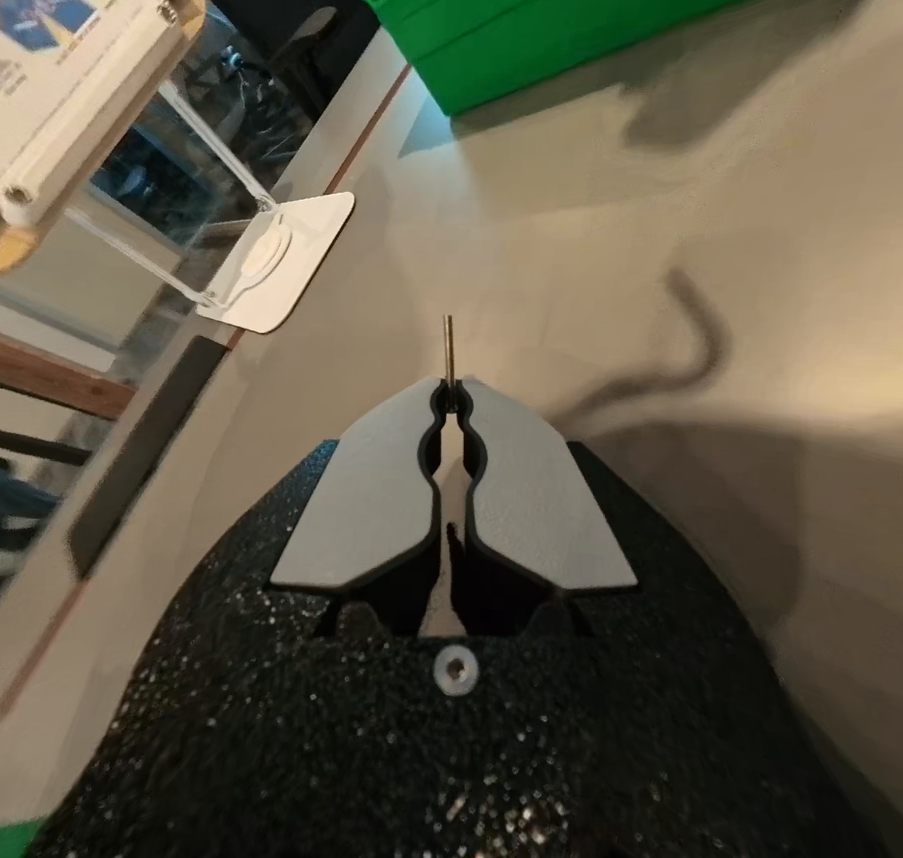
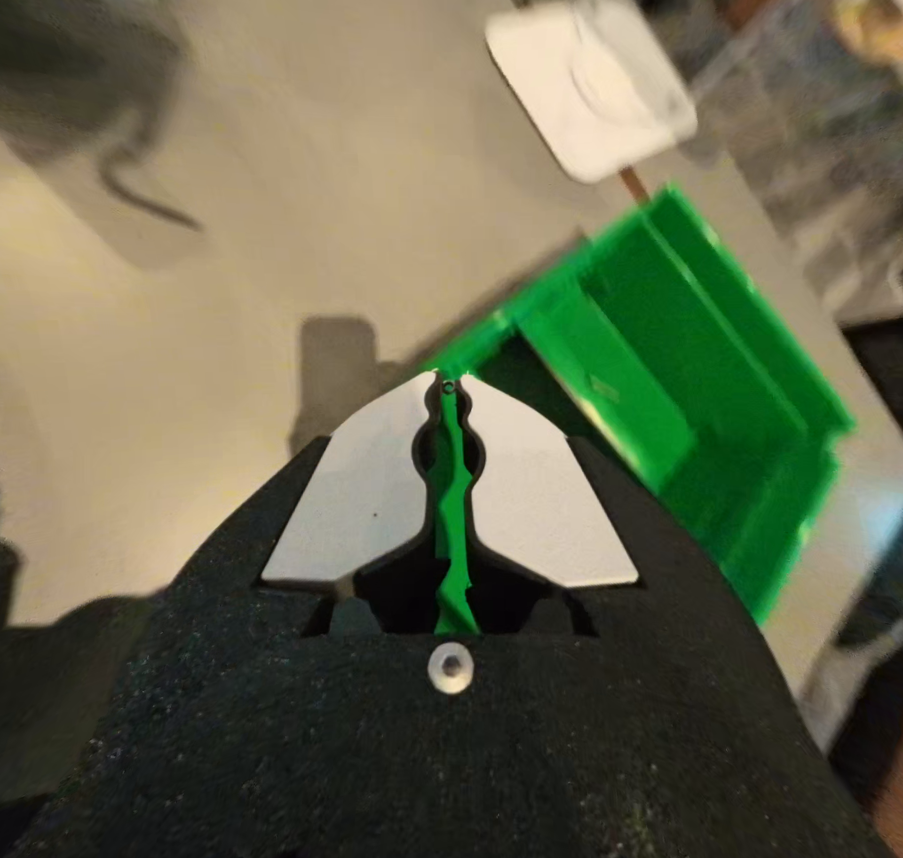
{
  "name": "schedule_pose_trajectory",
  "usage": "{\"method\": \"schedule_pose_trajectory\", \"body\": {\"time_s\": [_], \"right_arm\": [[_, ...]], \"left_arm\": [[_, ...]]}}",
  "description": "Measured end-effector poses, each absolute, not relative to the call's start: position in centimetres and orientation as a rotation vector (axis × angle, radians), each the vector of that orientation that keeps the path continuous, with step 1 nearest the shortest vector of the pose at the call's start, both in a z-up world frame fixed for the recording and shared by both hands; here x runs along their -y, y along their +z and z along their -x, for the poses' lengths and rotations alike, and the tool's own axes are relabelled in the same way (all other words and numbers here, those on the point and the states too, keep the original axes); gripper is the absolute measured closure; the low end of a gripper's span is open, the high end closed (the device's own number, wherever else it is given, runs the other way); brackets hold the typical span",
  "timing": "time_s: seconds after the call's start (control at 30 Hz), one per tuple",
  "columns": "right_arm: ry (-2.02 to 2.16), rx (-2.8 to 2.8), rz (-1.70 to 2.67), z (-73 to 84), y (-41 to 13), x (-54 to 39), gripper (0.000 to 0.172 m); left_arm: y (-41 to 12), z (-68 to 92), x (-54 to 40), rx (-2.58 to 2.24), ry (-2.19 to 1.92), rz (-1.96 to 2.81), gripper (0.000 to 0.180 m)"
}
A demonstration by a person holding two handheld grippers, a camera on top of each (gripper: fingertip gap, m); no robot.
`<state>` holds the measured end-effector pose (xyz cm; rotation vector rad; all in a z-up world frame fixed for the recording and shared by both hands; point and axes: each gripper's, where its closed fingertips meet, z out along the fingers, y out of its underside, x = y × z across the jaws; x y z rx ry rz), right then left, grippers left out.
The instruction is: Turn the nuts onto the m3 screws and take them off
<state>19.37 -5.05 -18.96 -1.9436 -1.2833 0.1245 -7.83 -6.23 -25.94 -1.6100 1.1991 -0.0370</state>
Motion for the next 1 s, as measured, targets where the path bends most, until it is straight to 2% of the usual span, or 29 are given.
{"method": "schedule_pose_trajectory", "body": {"time_s": [0.03,0.17,0.6,0.8,0.87,1.0], "right_arm": [[0.055,1.262,2.023,-21.7,-20.0,4.9,0.167],[-0.042,1.290,2.206,-26.4,-24.1,4.8,0.167],[0.068,1.867,2.190,-25.1,-30.8,2.7,0.167],[0.082,1.833,2.188,-25.1,-30.9,2.8,0.165],[0.045,1.767,2.218,-25.5,-30.3,2.5,0.150],[0.080,1.436,2.155,-25.4,-23.9,1.7,0.150]], "left_arm": [[-26.1,7.8,6.2,-1.224,0.009,1.599,0.178],[-26.6,6.9,6.6,-1.284,0.018,1.575,0.178],[-26.9,6.9,6.7,-1.270,-0.056,1.596,0.178],[-27.0,6.8,6.7,-1.271,-0.066,1.599,0.178],[-27.0,6.8,6.7,-1.268,-0.073,1.603,0.178],[-27.0,6.7,6.7,-1.257,-0.092,1.604,0.178]]}}
